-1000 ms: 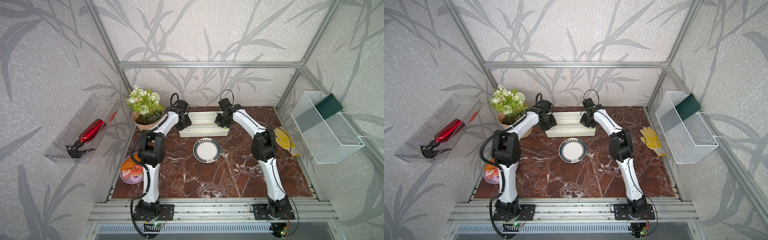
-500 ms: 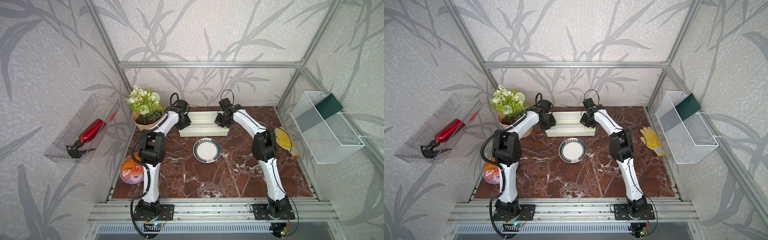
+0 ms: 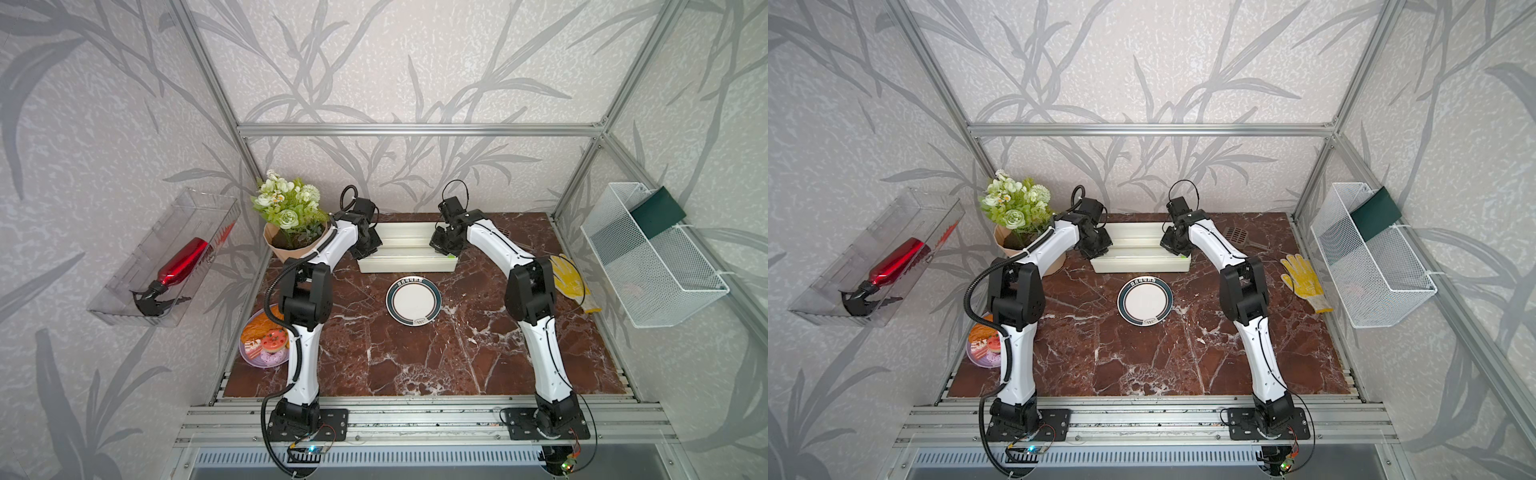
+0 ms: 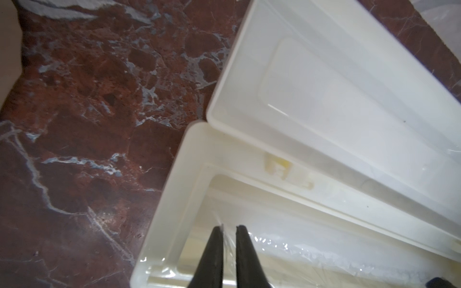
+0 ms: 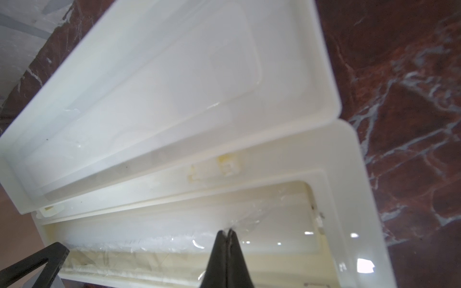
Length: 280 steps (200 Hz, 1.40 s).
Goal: Wrap the plate with plastic wrap
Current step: Pull the plastic wrap from the plastic wrap cutting box.
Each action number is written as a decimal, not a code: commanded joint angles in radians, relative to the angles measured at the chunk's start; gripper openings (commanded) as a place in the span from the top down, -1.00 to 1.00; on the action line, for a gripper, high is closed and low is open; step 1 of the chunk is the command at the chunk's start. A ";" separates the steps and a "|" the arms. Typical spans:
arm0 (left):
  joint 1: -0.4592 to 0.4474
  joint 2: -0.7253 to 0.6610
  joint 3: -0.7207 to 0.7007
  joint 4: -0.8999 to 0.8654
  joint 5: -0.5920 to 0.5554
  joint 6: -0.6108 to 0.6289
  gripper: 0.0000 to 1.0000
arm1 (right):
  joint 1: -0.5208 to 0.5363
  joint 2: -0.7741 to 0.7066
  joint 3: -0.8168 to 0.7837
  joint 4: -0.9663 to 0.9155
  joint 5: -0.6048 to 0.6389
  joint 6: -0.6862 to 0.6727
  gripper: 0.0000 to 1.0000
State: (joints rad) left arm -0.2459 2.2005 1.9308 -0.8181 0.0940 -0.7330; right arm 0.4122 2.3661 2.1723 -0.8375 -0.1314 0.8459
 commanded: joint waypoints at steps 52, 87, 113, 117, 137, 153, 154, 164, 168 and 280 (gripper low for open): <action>0.016 0.035 0.070 -0.047 0.039 -0.011 1.00 | -0.032 -0.038 -0.048 0.007 -0.048 0.012 1.00; 0.053 -0.042 -0.048 0.110 0.158 -0.066 1.00 | -0.050 -0.092 -0.104 0.083 -0.080 0.030 1.00; 0.066 -0.072 -0.119 0.236 0.256 -0.094 1.00 | -0.073 -0.138 -0.190 0.181 -0.134 0.064 1.00; 0.068 -0.072 -0.123 0.245 0.268 -0.100 1.00 | -0.076 -0.147 -0.206 0.202 -0.147 0.069 1.00; 0.077 -0.076 -0.154 0.309 0.318 -0.132 1.00 | -0.093 -0.185 -0.277 0.299 -0.190 0.098 1.00; 0.086 -0.085 -0.167 0.343 0.339 -0.152 1.00 | -0.103 -0.209 -0.303 0.343 -0.206 0.108 1.00; 0.085 -0.086 -0.169 0.345 0.340 -0.152 1.00 | -0.104 -0.210 -0.303 0.344 -0.206 0.108 1.00; 0.089 -0.096 -0.169 0.360 0.342 -0.158 1.00 | -0.108 -0.220 -0.310 0.356 -0.210 0.110 1.00; 0.090 -0.101 -0.166 0.362 0.342 -0.158 1.00 | -0.110 -0.224 -0.311 0.361 -0.214 0.110 1.00; 0.100 -0.156 -0.121 0.373 0.363 -0.178 1.00 | -0.129 -0.244 -0.288 0.393 -0.270 0.127 1.00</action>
State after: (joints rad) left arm -0.1543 2.1086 1.7741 -0.4843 0.4408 -0.8925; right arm 0.2977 2.1868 1.8610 -0.4683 -0.3885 0.9726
